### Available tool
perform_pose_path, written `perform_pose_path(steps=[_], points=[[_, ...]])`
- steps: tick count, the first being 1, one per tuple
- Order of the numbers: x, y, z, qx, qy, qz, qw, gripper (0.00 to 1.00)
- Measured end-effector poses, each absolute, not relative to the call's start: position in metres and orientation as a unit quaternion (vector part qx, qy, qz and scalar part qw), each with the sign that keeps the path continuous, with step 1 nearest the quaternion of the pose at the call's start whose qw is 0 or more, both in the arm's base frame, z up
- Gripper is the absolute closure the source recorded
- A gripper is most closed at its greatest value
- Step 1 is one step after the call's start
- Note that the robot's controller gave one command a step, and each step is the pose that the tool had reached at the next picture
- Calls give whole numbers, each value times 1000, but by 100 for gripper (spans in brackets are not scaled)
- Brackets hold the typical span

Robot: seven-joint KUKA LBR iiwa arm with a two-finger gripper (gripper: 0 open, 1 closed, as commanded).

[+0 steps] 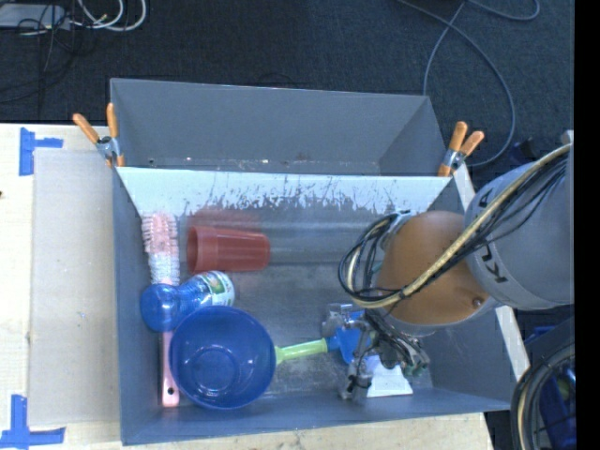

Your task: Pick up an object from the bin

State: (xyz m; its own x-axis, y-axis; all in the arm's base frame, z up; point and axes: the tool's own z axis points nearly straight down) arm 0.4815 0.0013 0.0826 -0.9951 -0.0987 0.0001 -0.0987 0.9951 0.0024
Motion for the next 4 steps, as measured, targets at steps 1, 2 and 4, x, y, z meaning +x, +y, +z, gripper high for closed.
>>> perform_pose_path(steps=[1, 2, 4], points=[[492, -14, 69, 33, -999, -1, 3, 0], [488, -1, 70, 34, -999, -1, 0, 0], [485, -24, 72, 28, -1000, -2, -1, 0]])
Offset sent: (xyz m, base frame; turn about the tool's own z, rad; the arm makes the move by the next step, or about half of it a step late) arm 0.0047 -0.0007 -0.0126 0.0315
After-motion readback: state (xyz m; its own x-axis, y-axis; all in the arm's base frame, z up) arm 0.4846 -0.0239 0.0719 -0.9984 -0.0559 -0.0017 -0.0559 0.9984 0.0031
